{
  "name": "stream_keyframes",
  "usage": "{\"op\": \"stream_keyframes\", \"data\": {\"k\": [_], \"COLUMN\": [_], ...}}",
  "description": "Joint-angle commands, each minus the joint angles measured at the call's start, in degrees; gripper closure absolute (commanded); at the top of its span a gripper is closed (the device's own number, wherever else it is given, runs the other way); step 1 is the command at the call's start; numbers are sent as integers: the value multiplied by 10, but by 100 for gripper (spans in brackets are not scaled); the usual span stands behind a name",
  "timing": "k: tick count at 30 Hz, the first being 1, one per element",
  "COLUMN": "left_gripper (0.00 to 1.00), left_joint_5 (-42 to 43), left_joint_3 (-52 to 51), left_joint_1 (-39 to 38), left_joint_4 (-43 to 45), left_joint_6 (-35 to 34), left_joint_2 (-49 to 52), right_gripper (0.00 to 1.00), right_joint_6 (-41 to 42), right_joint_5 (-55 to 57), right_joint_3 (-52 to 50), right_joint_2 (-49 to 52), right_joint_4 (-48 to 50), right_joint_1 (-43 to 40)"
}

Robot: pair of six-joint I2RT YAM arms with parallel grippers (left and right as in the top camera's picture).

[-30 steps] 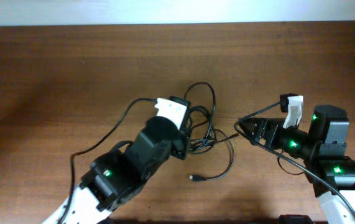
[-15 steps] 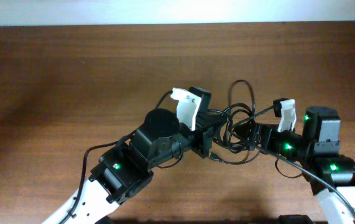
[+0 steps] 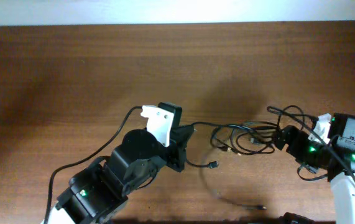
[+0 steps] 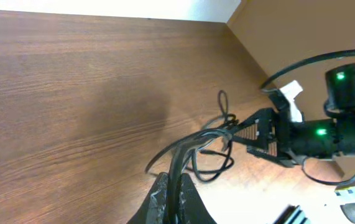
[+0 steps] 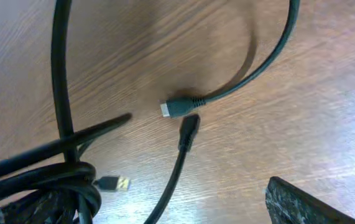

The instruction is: Untangle cables

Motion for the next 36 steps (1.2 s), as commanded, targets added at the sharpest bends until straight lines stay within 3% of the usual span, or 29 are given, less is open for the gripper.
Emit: {"op": "stream_keyframes", "data": {"k": [1,4,7,8,9,10,11,13,14,15,18,19,21,24,26,34,36], "left_gripper": [100,100,100,100,100,85,85,58,28,12,3,1,1,1,1,0,21], "left_joint_5": [-85,-103,-113,-113,-113,-113,-110,-108,-108,-108,-108,-103,-26,-3,-3,-2,-2], "left_joint_3": [12,12,12,12,12,12,12,12,12,12,12,12,12,12,12,12,12], "left_joint_1": [7,7,7,7,7,7,7,7,7,7,7,7,7,7,7,7,7], "left_joint_4": [-8,-16,-28,-28,-29,-34,-37,-39,-43,-47,-63,-72,-84,-143,-166,-140,-126], "left_joint_6": [14,21,21,21,21,21,21,21,21,21,57,77,174,281,306,288,286], "left_joint_2": [-25,-25,-25,-25,-25,-20,-12,6,23,38,88,108,166,266,283,401,406], "right_gripper": [7,14,71,86,96,96,96,96,92,73,43,35,2,1,1,1,0], "right_joint_6": [9,9,9,9,9,9,6,-32,-33,-47,-47,-47,-49,-73,-73,-73,-73], "right_joint_5": [75,76,74,73,71,57,45,5,4,-4,-7,-7,-7,-21,-21,-21,-21], "right_joint_3": [-3,-3,-3,-3,-3,-3,-3,-3,-3,-3,-3,-3,-3,-3,-3,-3,-3], "right_joint_2": [4,4,4,4,4,4,4,4,4,4,4,4,4,4,4,4,4], "right_joint_4": [-1,-1,-1,-1,-1,-1,1,7,7,9,10,10,10,12,16,14,14], "right_joint_1": [-21,-21,-21,-21,-21,-21,-21,-21,-21,-21,-21,-21,-21,-21,-21,-21,-21]}}
